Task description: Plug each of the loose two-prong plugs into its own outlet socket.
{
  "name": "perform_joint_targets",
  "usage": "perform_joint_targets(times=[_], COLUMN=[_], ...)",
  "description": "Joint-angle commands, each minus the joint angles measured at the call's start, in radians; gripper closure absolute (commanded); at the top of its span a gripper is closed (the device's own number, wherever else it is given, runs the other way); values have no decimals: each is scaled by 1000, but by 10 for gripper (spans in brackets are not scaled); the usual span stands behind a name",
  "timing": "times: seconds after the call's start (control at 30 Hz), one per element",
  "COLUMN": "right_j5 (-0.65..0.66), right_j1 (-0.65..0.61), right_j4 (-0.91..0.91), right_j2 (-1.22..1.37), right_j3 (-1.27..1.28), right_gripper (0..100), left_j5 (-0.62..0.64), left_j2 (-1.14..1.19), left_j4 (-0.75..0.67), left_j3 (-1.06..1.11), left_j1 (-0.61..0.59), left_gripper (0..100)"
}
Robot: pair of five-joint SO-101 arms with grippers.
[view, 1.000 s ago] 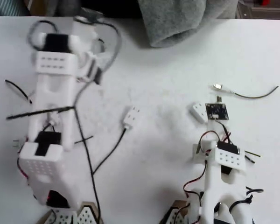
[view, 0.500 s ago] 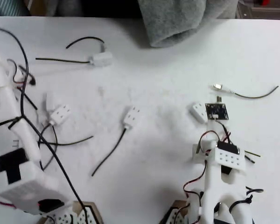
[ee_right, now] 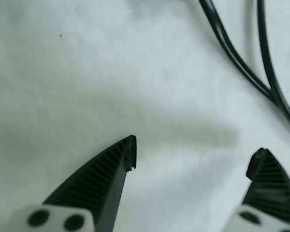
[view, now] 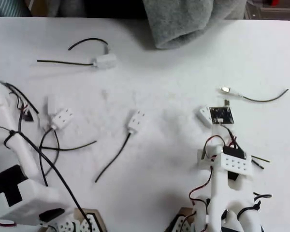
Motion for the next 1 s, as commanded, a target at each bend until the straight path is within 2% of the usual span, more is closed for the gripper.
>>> perform_joint_targets(times=[0.0, 0.13, 0.43, 0.97], right_j5=[-2, -2, -2, -2], right_j1=[-8, -8, -10, -10], right_j4=[-10, -10, -10, -10], right_j2=[-5, -5, -5, -5], right_j3=[-5, -5, -5, -5], right_gripper=[637, 637, 637, 637], left_j5=[83, 115, 112, 110], left_j2=[16, 71, 277, 315], left_j4=[-14, -29, -233, -293], left_j3=[20, 14, 14, 25], left_j1=[-16, -35, -119, -120], left_gripper=[778, 778, 778, 778])
